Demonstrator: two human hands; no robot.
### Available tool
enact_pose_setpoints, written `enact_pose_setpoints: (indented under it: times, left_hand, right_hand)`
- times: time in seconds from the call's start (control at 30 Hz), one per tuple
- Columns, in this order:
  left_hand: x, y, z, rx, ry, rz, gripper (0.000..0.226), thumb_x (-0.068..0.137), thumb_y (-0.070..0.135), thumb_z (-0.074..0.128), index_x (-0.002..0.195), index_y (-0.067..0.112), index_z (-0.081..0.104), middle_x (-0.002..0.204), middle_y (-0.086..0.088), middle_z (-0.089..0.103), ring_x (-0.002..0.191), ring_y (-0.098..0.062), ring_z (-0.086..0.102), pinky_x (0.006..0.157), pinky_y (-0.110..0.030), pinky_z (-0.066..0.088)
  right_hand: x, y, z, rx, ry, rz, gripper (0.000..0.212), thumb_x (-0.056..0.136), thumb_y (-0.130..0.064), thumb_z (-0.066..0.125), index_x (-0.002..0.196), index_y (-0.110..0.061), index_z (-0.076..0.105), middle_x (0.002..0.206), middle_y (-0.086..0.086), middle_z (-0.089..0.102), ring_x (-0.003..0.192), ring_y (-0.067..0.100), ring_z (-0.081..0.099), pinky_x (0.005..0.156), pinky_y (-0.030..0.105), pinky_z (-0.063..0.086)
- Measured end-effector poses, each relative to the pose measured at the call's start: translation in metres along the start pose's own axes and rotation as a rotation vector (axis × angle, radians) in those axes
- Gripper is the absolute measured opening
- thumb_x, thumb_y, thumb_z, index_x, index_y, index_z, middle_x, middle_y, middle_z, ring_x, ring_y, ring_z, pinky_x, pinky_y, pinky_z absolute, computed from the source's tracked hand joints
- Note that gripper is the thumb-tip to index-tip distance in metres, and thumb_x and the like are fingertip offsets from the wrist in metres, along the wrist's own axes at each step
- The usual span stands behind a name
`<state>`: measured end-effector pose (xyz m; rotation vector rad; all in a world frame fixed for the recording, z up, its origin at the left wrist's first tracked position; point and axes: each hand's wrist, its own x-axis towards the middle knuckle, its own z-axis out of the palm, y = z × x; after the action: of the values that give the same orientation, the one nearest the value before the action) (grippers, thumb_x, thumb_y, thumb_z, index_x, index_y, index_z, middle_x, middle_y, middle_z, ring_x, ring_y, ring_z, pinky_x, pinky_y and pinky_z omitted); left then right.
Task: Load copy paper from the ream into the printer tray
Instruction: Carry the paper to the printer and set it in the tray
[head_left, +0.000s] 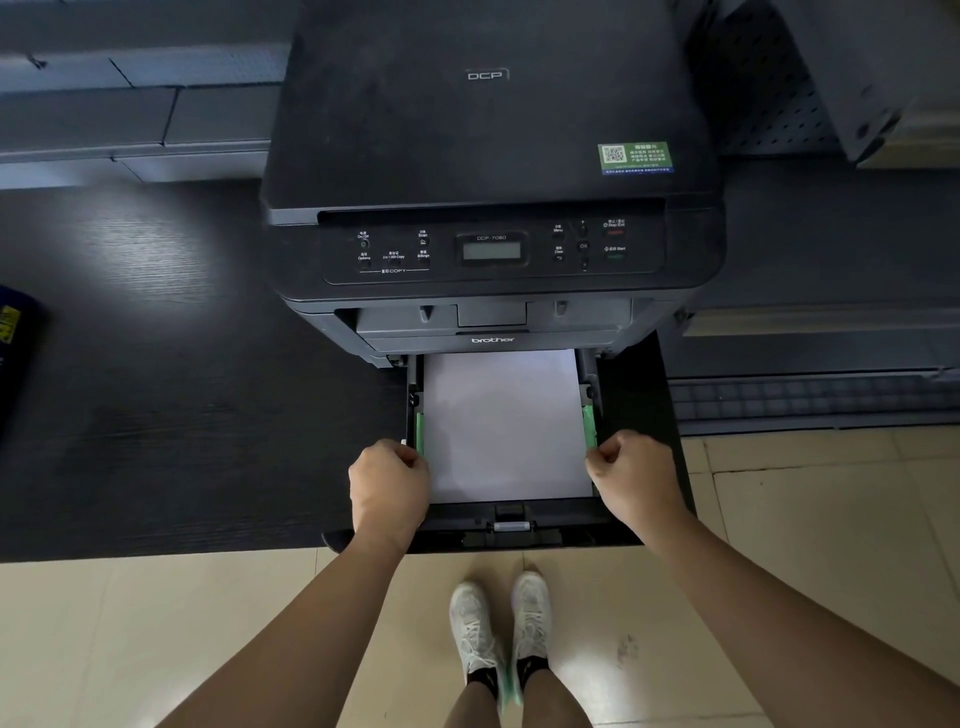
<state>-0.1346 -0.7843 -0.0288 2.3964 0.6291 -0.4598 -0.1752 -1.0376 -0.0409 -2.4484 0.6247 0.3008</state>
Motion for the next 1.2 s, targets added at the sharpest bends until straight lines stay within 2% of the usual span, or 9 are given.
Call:
enact_pose_setpoints:
  times: [0.07,0.2,0.33,0.4,0.73,0.9,1.0,1.1,1.2]
  left_hand:
    - [0.0,0.0,0.001,0.005,-0.002,0.004,0.02,0.086,0.012,0.058,0.095,0.009,0.076,0.089,-0.01,0.075,0.073,-0.024,0.061,0.061,-0.024,0.044]
    - [-0.001,-0.001,0.0,0.002,0.006,0.006,0.021,0.086,0.012,0.058,0.095,0.009,0.076,0.088,-0.009,0.074,0.067,-0.02,0.058,0.05,-0.02,0.037]
    - [-0.002,0.0,0.0,0.012,0.017,0.021,0.02,0.086,0.011,0.058,0.095,0.009,0.075,0.086,-0.007,0.073,0.058,-0.01,0.051,0.046,-0.014,0.031]
    - [-0.002,0.0,0.0,0.015,0.019,0.019,0.02,0.086,0.011,0.057,0.095,0.009,0.076,0.088,-0.009,0.074,0.061,-0.015,0.054,0.046,-0.014,0.031]
    - [-0.001,-0.001,-0.001,0.018,0.01,0.029,0.019,0.085,0.011,0.059,0.094,0.01,0.076,0.085,-0.008,0.074,0.065,-0.019,0.058,0.047,-0.018,0.036]
    - [0.0,-0.001,-0.002,-0.03,0.001,0.008,0.017,0.084,0.011,0.061,0.091,0.01,0.076,0.084,-0.008,0.074,0.07,-0.024,0.065,0.06,-0.024,0.046]
    - [0.0,0.0,-0.004,-0.055,-0.013,0.005,0.013,0.084,0.01,0.06,0.085,0.013,0.073,0.079,-0.007,0.073,0.06,-0.021,0.065,0.051,-0.023,0.05]
    - [0.0,0.003,-0.009,-0.025,-0.038,0.03,0.015,0.085,0.006,0.059,0.076,0.006,0.071,0.072,-0.009,0.071,0.05,-0.019,0.063,0.043,-0.021,0.048]
    - [-0.001,0.003,-0.016,-0.006,-0.059,0.086,0.014,0.085,0.011,0.063,0.08,0.003,0.073,0.077,-0.008,0.073,0.066,-0.025,0.066,0.058,-0.029,0.054]
  right_hand:
    - [0.0,0.0,0.0,-0.005,-0.001,-0.007,0.017,0.088,-0.016,0.067,0.073,-0.008,0.066,0.058,0.0,0.06,0.045,0.002,0.049,0.044,0.013,0.03]
    - [0.001,0.0,-0.001,-0.007,-0.005,-0.005,0.019,0.087,-0.016,0.068,0.07,-0.011,0.063,0.059,0.001,0.06,0.046,0.002,0.05,0.044,0.014,0.031]
    - [0.0,-0.001,-0.002,-0.018,-0.011,-0.004,0.019,0.087,-0.016,0.068,0.07,-0.011,0.061,0.06,0.0,0.06,0.046,0.002,0.05,0.043,0.013,0.03]
    - [0.0,-0.001,-0.003,-0.02,-0.008,-0.002,0.02,0.087,-0.016,0.067,0.068,-0.012,0.061,0.058,-0.001,0.059,0.046,0.001,0.049,0.043,0.013,0.029]
    - [-0.002,-0.002,-0.003,-0.012,-0.009,0.007,0.021,0.088,-0.018,0.067,0.069,-0.014,0.06,0.056,-0.003,0.057,0.044,0.002,0.05,0.042,0.014,0.03]
    - [-0.001,0.0,-0.001,0.001,0.002,0.003,0.019,0.088,-0.017,0.068,0.071,-0.011,0.063,0.057,0.0,0.061,0.044,0.004,0.052,0.042,0.015,0.032]
    - [-0.001,-0.001,-0.002,-0.01,0.002,0.011,0.018,0.087,-0.018,0.068,0.071,-0.011,0.062,0.059,0.002,0.062,0.045,0.005,0.052,0.042,0.016,0.032]
    - [-0.001,-0.004,-0.005,-0.049,-0.023,0.024,0.022,0.088,-0.019,0.067,0.069,-0.012,0.057,0.058,0.001,0.058,0.046,0.006,0.051,0.042,0.018,0.032]
    - [-0.003,-0.005,-0.013,-0.09,-0.05,0.0,0.026,0.088,-0.034,0.068,0.073,-0.014,0.058,0.065,-0.002,0.061,0.056,0.01,0.058,0.047,0.02,0.038]
